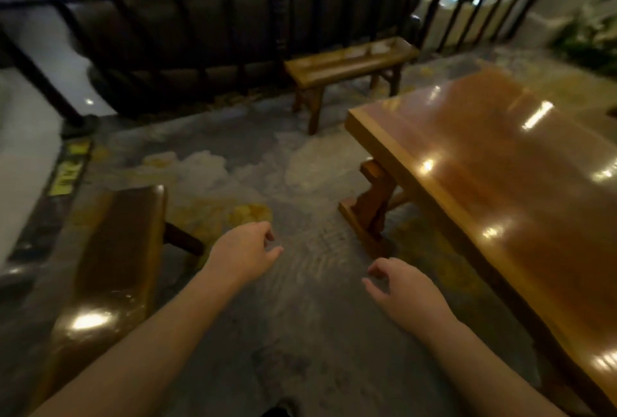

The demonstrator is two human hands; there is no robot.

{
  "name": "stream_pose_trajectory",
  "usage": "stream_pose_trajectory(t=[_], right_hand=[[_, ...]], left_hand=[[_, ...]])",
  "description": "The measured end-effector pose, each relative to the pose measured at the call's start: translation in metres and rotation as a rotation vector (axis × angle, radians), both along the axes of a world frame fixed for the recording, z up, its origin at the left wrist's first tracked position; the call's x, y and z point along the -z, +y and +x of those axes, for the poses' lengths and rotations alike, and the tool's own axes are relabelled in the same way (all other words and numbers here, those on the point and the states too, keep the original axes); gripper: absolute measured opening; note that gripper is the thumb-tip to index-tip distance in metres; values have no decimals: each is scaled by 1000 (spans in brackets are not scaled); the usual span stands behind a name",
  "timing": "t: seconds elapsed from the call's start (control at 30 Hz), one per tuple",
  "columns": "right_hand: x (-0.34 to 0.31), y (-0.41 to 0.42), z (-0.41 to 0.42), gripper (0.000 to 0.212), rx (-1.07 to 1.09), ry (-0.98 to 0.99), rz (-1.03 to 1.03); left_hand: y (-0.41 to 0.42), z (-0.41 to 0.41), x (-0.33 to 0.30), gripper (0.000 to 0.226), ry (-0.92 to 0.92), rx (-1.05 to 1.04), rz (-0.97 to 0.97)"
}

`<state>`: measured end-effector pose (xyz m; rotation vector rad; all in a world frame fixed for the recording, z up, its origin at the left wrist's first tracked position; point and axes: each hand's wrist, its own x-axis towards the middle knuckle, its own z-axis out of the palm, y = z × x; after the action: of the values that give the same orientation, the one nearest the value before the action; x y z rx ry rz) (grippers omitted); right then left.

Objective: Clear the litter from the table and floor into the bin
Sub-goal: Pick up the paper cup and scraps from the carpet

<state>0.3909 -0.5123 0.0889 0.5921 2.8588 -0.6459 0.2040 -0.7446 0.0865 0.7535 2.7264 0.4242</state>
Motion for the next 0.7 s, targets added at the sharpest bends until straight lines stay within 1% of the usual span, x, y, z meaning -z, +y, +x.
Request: stream_pose_trajectory(t=[0.17, 0.33, 0.5, 0.7], right_hand=[[-8, -40, -99, 20, -112, 9, -12], [-3, -49, -202, 27, -220, -15, -31], [17, -26, -312, 31, -282, -34, -35], [29, 46, -442, 31, -256, -63, -28]], left_hand=[[-72, -59, -12, 26, -63, -231, 28], [-96, -111, 0, 22, -115, -369, -2], [-69, -200, 12, 25, -111, -398, -30], [14, -344, 8, 22, -78, -370, -33]])
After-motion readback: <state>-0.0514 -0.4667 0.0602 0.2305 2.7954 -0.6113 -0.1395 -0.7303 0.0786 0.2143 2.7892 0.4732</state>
